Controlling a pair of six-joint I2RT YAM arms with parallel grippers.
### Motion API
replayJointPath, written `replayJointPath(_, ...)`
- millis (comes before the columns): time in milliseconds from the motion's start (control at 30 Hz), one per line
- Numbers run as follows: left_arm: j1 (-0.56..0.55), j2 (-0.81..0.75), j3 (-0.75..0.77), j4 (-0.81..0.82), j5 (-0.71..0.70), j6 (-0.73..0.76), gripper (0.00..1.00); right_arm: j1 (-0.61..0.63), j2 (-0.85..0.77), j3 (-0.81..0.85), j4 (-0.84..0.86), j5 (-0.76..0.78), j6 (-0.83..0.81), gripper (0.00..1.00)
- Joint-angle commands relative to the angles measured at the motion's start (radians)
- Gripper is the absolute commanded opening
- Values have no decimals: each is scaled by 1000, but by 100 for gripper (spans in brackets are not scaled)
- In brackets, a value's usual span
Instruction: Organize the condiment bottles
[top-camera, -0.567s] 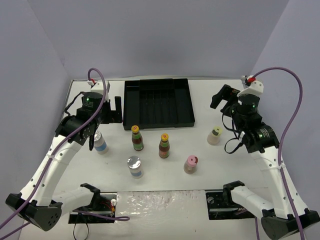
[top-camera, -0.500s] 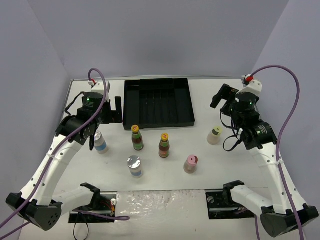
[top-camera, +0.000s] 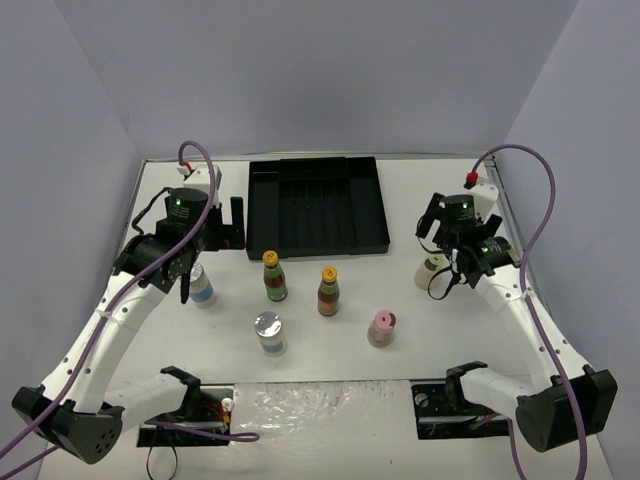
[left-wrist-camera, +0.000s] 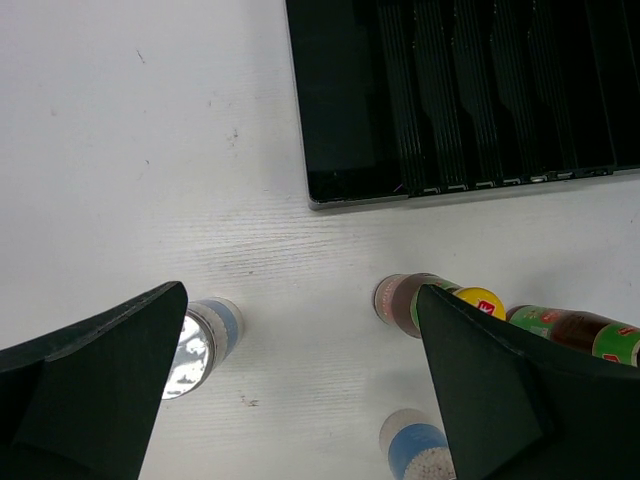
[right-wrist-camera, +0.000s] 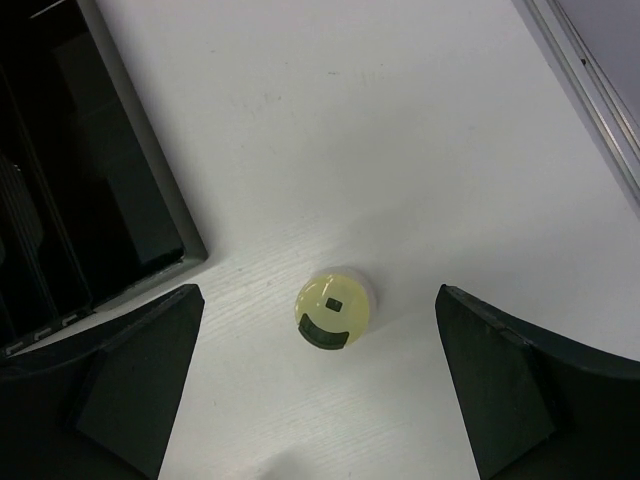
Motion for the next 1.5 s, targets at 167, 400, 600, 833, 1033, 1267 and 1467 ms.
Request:
replayJointPath(167,-4,-12,13,66,-14,15,97,7,20,-144,101,43,53,98)
replayJointPath(400,-2,-13,8,68,-21,17,97,8,51,-204,158,29,71,96)
replayJointPath(600,-2,-7,5,66,-24,18,97,8,74,-241,192,32,81,92)
replayJointPath(833,-1,-7,-2,65,-35,19,97,10,88,-288,227,24,91,91)
replayJointPath(1033,-2,-3,-6,66,-40,19,97,10,102,-308,253,19,93,90)
replayJointPath(1267,-1,-2,-10,66,-45,21,97,10,123,-318,274,34,93,89)
replayJointPath(1467,2,-2,-14,68,-45,21,97,11,133,-314,285,44,92,77)
